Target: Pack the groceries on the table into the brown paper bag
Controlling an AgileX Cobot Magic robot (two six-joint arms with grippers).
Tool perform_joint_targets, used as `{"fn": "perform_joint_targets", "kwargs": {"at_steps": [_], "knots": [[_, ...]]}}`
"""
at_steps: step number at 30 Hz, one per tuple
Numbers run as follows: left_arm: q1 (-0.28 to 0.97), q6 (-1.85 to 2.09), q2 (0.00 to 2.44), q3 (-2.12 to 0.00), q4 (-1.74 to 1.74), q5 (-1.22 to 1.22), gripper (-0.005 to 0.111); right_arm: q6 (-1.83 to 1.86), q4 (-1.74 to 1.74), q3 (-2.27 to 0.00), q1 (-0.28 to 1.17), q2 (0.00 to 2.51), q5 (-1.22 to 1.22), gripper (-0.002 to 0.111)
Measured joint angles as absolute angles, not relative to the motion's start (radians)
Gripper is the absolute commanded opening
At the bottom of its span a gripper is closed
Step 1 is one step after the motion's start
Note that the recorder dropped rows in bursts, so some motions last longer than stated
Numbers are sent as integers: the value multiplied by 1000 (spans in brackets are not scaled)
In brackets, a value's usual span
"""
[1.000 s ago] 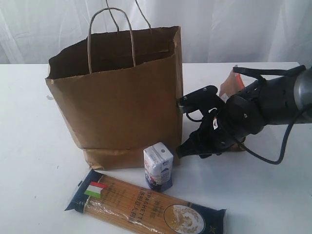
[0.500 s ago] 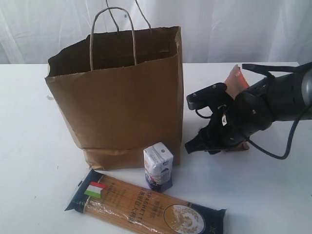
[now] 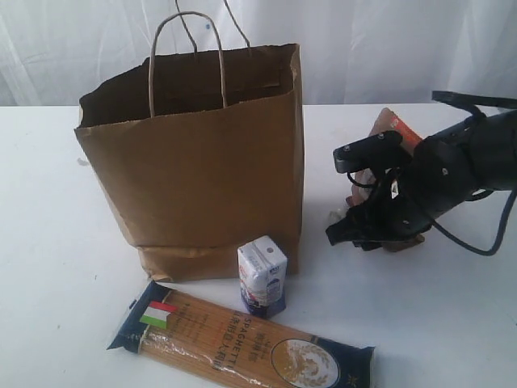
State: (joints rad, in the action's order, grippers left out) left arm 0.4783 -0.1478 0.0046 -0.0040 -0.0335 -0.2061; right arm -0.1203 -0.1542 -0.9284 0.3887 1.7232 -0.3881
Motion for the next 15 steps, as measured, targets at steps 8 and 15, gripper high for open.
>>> {"fn": "perform_joint_targets", "kwargs": {"at_steps": [8,15], "knots": [[478,-148,5,-4,-33,-206,0,-127,-103,-854,481,1620,-331,49],[478,-148,5,-4,-33,-206,0,-220,-99,-787,489,1673,-67,49]]}}
